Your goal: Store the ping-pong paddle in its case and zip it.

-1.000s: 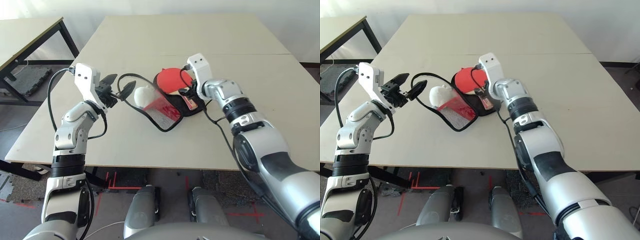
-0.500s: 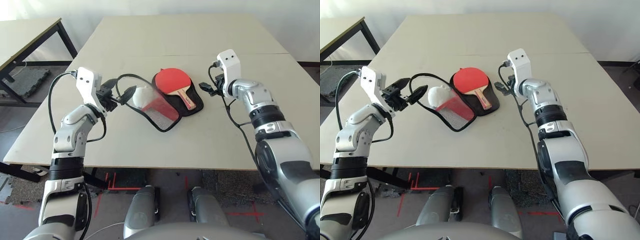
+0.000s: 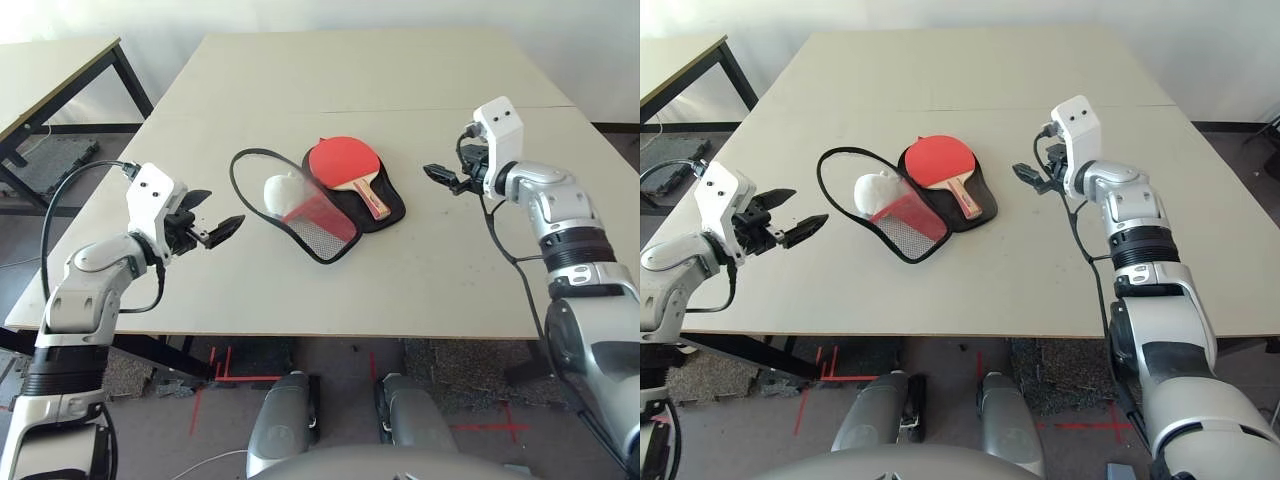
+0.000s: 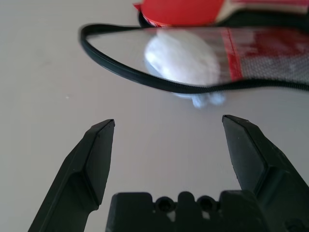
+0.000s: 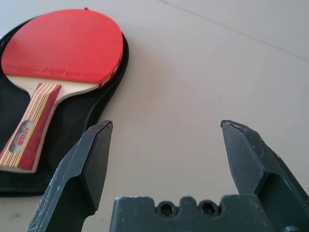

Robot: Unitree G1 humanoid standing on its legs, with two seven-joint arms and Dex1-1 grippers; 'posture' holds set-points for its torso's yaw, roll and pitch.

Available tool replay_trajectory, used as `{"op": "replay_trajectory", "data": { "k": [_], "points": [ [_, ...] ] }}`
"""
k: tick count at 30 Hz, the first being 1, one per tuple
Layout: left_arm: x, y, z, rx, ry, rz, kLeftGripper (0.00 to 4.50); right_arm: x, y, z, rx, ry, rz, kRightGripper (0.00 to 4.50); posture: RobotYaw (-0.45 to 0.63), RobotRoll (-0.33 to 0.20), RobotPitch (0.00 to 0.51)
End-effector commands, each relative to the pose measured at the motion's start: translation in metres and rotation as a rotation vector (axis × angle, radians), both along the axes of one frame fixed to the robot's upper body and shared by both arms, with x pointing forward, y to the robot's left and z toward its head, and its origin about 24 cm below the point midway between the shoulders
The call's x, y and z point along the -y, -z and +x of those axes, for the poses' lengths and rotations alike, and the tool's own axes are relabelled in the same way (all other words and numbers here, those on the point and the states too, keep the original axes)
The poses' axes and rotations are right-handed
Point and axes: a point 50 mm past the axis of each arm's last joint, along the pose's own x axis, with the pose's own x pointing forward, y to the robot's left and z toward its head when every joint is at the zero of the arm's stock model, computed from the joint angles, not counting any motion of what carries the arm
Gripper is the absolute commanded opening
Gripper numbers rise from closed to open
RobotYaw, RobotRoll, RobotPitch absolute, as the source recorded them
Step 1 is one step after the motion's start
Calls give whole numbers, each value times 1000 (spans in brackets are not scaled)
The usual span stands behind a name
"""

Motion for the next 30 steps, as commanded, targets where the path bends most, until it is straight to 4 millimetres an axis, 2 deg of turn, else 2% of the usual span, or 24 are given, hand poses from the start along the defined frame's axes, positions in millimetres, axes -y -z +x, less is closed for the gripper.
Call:
{"op": "replay_trajectory", "data": {
  "k": [1, 8, 15, 25, 30],
  "points": [
    [18, 13, 9, -13, 72, 65, 4500, 1, -2, -2, 24, -11, 16, 4455, 131, 0, 69],
    [45, 19, 32, 49, 112, 62, 4500, 2, -1, -7, 30, -6, 23, 4455, 100, 0, 66],
    [67, 1, 53, 192, 100, -62, 4500, 4, 4, -11, 23, 10, 27, 4455, 85, 0, 74],
    [122, -10, 83, 252, 140, -139, 4500, 4, 7, -15, 18, 29, 39, 4455, 54, 0, 79],
    [167, -11, 99, 238, 151, -180, 4500, 5, 9, -20, 13, 44, 41, 4455, 27, 0, 84]
  ]
}}
